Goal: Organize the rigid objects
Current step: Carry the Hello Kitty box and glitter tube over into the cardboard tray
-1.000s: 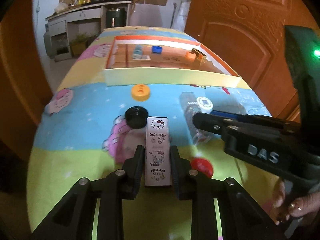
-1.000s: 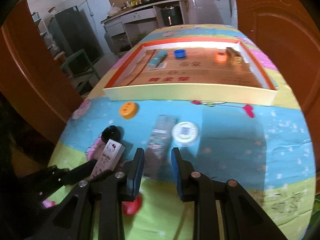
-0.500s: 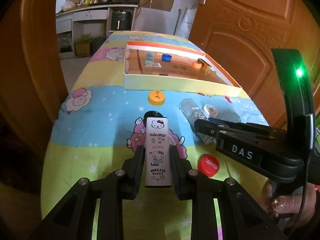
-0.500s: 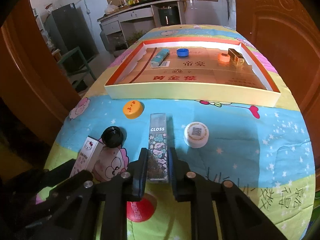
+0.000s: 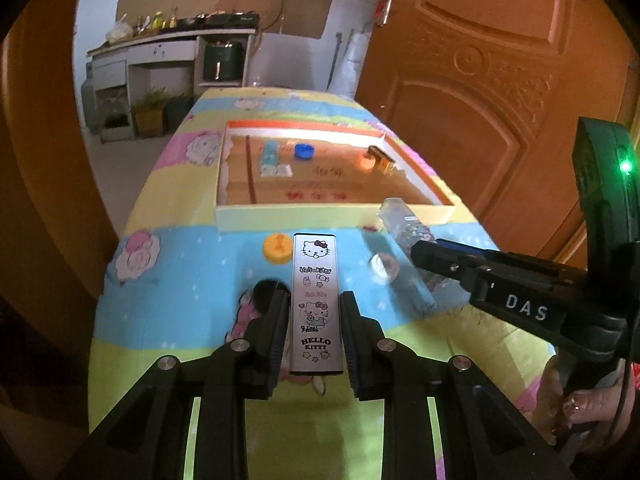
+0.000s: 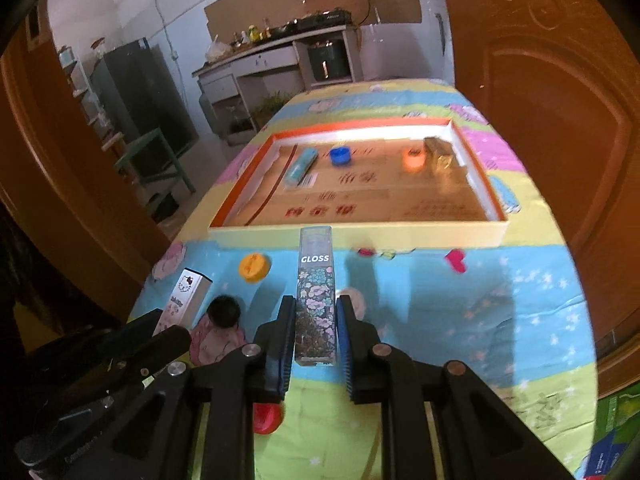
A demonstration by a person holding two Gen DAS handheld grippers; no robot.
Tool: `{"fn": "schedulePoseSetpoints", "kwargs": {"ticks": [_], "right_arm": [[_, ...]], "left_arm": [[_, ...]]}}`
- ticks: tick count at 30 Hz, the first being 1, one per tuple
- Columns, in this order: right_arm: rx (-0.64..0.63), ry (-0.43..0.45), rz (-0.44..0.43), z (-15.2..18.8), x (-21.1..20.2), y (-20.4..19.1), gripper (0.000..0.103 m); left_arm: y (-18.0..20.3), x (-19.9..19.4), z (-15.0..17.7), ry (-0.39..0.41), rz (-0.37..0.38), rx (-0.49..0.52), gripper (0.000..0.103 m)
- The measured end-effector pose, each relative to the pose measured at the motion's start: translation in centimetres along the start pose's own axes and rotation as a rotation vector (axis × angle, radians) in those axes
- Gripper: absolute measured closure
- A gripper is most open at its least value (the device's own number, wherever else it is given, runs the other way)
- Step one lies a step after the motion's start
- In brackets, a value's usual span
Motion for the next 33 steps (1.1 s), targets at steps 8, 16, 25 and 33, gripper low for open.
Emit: {"fn": "schedulePoseSetpoints", "kwargs": {"ticks": [8, 16, 25, 33], "right_arm": [[0.009, 0.042, 0.047, -2.5, -2.1, 2.9, 0.083], [0.006, 0.051, 0.071, -5.4, -2.0, 5.0, 0.083], [0.007, 0.026, 0.069, -8.4, 0.6, 6.6, 0.083], [-0.014, -0.016, 0.075, -10.3, 3.8, 6.9, 0.083]], "left_arm": [[1.4, -0.3, -3.8, 0.028, -0.003, 0.039, 0.076], [2.2, 2.0, -8.2, 0.01, -0.008, 0.054, 0.076], [2.3, 5.8, -12.2, -0.031, -0.023, 0.056, 0.076], [2.0, 9.4, -14.1, -0.077, -0.034, 0.045, 0.076]]}}
Point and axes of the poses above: each gripper's, at about its wrist camera, not at the fingertips, and x roughly the way its jaws point, y to its right, z to its underside, the point moved 7 cm from there along x, roughly the way its jaws point, and after that the axes turned 10 degrees about -y, right-handed, at the moved point
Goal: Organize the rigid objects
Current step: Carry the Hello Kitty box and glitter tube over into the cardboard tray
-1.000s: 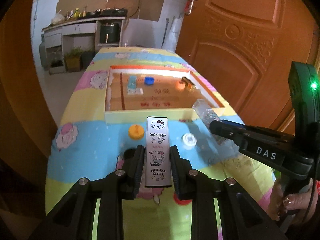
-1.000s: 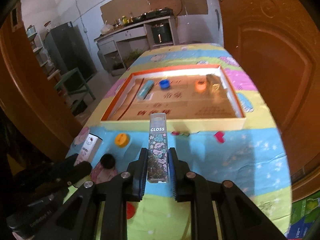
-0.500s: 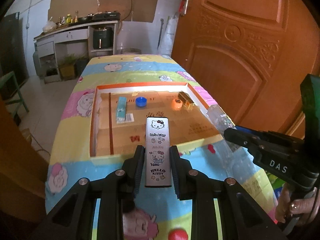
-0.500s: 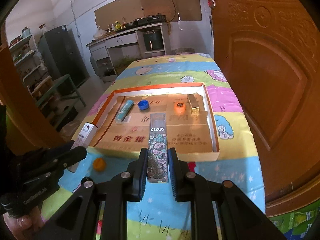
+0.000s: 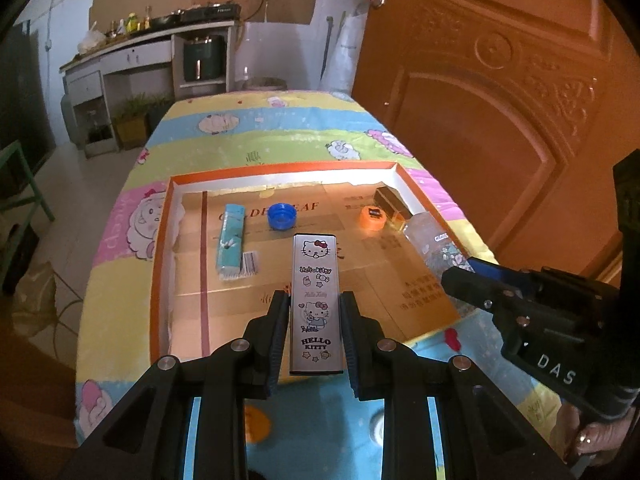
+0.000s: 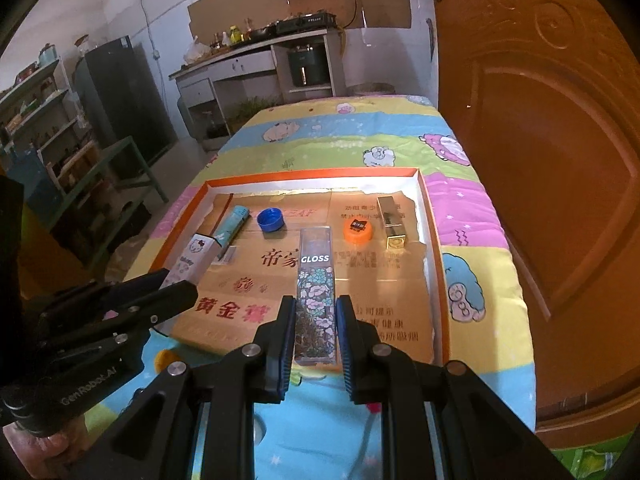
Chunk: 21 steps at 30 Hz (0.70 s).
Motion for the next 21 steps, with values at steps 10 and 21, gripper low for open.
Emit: {"fn": "schedulePoseSetpoints", "kwargs": {"ticks": [10, 21], "right_arm": [[0.01, -0.05, 0.008, -2.0, 3.9, 0.6, 0.083], [-0.012, -0.093, 0.018, -2.0, 5.9, 0.2, 0.083]], "left_arm": [[-1.5, 4.4, -1.5, -0.061, -0.013, -0.042, 0.076], [-2.2, 6.5, -2.1, -0.096, -0.017, -0.054, 0.076]]}}
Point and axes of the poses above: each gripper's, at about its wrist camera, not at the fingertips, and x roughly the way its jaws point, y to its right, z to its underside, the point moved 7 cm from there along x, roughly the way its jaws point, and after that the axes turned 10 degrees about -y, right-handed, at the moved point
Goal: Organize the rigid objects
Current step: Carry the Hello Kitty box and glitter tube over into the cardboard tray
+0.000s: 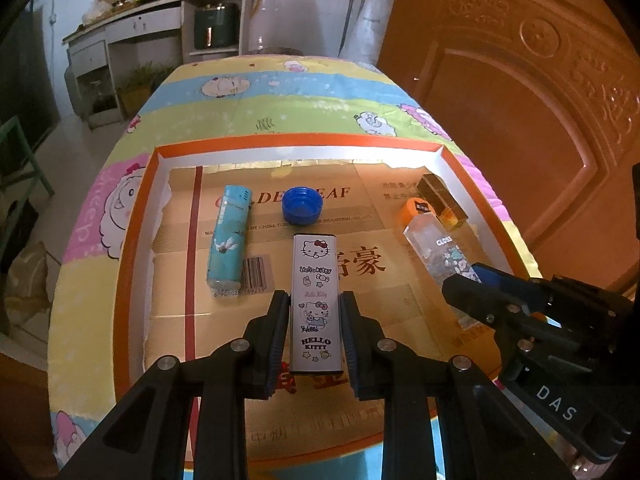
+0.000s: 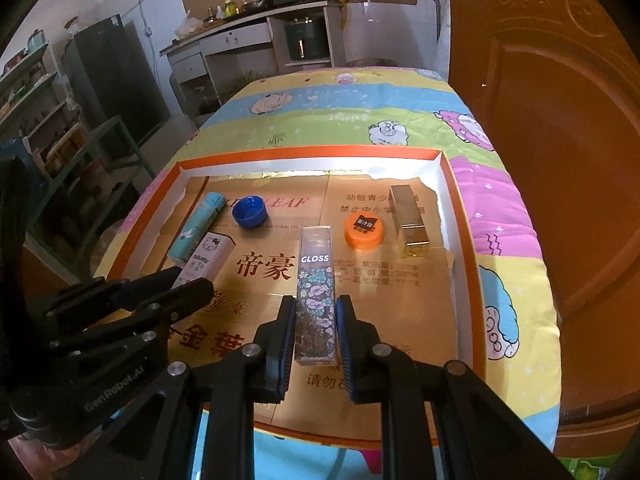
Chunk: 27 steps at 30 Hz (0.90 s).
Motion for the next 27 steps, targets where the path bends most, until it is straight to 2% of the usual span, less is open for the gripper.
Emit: {"fn": "schedulePoseSetpoints", "kwargs": {"ticks": [27], "right_arm": [[-0.014, -0.038, 0.031, -0.4, 2.1, 0.0, 0.083]], "left_arm": [[-0.2, 1.8, -0.2, -0.022, -0.019, 0.013, 0.076]]}}
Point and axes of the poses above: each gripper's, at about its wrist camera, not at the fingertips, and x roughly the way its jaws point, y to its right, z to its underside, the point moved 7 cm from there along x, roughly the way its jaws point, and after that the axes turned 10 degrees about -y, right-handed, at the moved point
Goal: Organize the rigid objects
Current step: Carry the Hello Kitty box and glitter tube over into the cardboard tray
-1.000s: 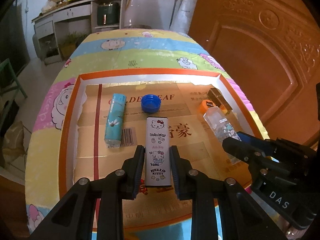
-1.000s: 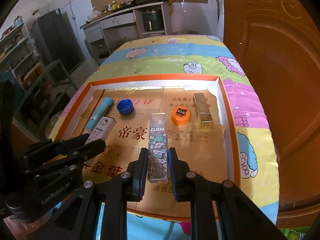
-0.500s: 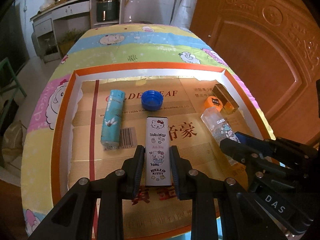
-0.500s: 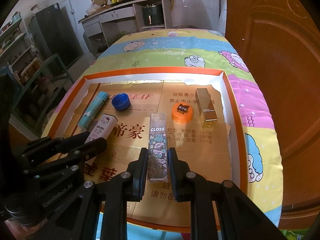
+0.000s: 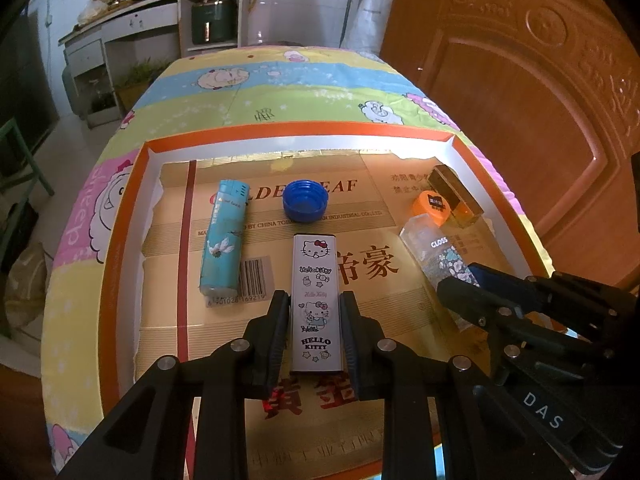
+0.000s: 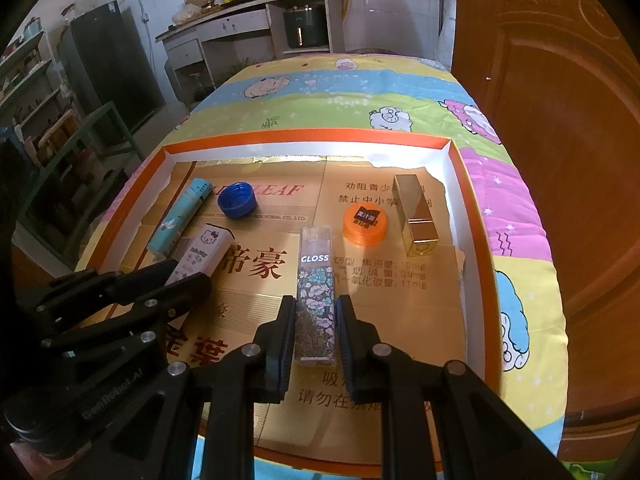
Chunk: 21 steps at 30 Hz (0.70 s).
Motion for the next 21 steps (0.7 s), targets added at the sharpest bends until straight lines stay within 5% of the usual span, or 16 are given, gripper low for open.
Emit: {"fn": "schedulePoseSetpoints", "kwargs": {"ticks": [14, 21], "right_arm": [[0.004, 0.002, 0.0, 0.09, 0.37, 0.11, 0.082], [0.011, 0.016, -0.006, 0.27, -0.21, 0.22, 0.082]], "left_arm": [[-0.13, 0.14, 0.07, 0.018, 0.034, -0.006, 0.073], [0.01, -0.15, 0.01, 0.034, 0.025, -0.002, 0.061]]}}
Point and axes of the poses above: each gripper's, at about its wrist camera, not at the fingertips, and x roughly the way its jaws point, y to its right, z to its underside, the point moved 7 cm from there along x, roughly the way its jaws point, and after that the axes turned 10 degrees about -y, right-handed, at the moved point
